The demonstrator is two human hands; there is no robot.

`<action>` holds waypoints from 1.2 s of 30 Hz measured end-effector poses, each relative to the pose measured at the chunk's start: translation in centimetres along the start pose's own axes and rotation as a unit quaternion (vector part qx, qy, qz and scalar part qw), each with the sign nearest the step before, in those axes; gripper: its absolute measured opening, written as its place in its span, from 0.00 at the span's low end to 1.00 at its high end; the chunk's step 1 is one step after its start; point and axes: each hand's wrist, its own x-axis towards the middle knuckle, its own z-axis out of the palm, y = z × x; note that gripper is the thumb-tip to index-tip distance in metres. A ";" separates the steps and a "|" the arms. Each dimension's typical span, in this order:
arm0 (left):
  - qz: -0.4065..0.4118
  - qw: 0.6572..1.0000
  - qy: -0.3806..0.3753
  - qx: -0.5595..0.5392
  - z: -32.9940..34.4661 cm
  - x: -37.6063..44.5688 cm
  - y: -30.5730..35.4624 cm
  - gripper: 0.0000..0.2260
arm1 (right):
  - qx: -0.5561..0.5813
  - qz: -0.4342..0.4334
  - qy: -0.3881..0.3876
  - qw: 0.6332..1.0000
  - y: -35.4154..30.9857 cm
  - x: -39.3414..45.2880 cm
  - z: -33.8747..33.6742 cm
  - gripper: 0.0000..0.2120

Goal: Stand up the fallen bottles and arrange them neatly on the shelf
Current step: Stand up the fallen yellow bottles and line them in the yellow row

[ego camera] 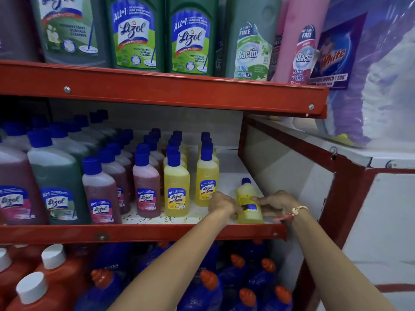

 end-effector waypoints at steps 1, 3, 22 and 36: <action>0.010 1.000 0.011 -0.008 -0.1 -0.1 0.0 0.05 | 0.018 -0.010 -0.015 1.000 0.0 -0.1 0.1 0.10; 0.038 0.997 0.061 -0.031 -0.6 -0.4 -0.1 0.08 | 0.050 -0.045 -0.046 0.997 -0.2 -0.5 0.6 0.12; 0.193 0.952 0.235 0.044 -6.0 -5.4 -2.0 0.12 | 0.065 -0.294 0.011 0.953 1.9 -3.7 8.3 0.19; 0.140 0.974 0.169 -0.056 -7.1 -4.6 -3.9 0.09 | -0.086 -0.297 0.221 0.925 1.5 -6.0 13.2 0.32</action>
